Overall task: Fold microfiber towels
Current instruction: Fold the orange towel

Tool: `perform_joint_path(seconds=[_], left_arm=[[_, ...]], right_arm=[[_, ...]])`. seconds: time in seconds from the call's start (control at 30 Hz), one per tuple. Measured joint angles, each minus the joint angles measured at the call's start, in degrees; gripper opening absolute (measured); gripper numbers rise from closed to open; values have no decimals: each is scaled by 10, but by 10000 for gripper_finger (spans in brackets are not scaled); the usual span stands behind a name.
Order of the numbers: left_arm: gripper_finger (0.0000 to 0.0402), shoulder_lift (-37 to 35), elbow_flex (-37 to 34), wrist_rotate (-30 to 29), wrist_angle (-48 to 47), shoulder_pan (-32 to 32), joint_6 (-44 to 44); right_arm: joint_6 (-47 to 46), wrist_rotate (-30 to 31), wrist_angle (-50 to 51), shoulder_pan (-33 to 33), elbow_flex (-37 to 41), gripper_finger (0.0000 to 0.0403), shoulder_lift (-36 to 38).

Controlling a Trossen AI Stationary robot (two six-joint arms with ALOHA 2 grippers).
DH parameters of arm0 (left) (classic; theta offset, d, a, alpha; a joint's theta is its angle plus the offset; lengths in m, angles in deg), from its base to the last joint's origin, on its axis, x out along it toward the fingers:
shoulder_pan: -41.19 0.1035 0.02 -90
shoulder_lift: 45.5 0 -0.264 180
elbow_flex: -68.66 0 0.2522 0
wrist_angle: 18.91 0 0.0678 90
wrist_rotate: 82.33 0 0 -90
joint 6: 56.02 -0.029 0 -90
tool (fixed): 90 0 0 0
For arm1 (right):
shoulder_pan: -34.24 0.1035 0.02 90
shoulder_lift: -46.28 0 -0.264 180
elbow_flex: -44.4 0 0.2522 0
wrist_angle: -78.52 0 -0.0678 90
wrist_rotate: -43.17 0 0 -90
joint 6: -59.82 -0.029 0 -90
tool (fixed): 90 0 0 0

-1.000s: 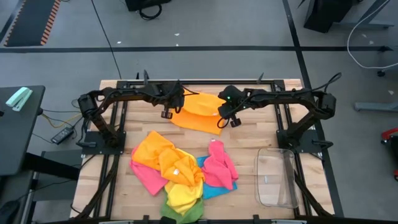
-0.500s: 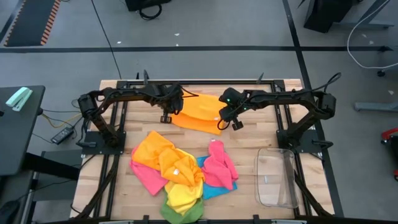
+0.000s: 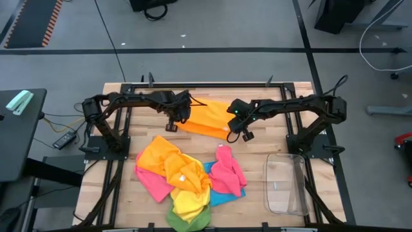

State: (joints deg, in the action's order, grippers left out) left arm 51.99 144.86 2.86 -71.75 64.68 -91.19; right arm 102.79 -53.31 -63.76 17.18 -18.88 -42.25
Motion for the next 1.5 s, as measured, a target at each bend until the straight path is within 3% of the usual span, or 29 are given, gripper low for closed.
perform_joint_path(seconds=[0.37, 0.6, 0.83, 1.07, 1.27, 1.4, 1.5], left_arm=[[9, 0, 0, 0, -7, -10, 1], [28, 0, 0, 0, -30, -10, 5], [9, 0, 0, 0, -33, -10, 5], [32, 0, 0, 2, -35, -10, 2], [14, 1, 0, 10, -46, -13, 1], [14, 1, 0, 17, -39, -13, 3], [39, 1, 0, 17, -40, -13, 10]], right_arm=[[-20, 7, -44, 36, 7, 5, 0], [-28, 7, -43, 49, 7, 5, 0], [-40, 7, -43, 50, 7, 5, 0], [-40, 7, -43, 60, 7, 5, 0], [-40, 7, -43, 60, 7, 5, 0], [-29, 7, -41, 60, 7, 23, 0], [-35, 5, -34, 60, 7, 58, 0]])
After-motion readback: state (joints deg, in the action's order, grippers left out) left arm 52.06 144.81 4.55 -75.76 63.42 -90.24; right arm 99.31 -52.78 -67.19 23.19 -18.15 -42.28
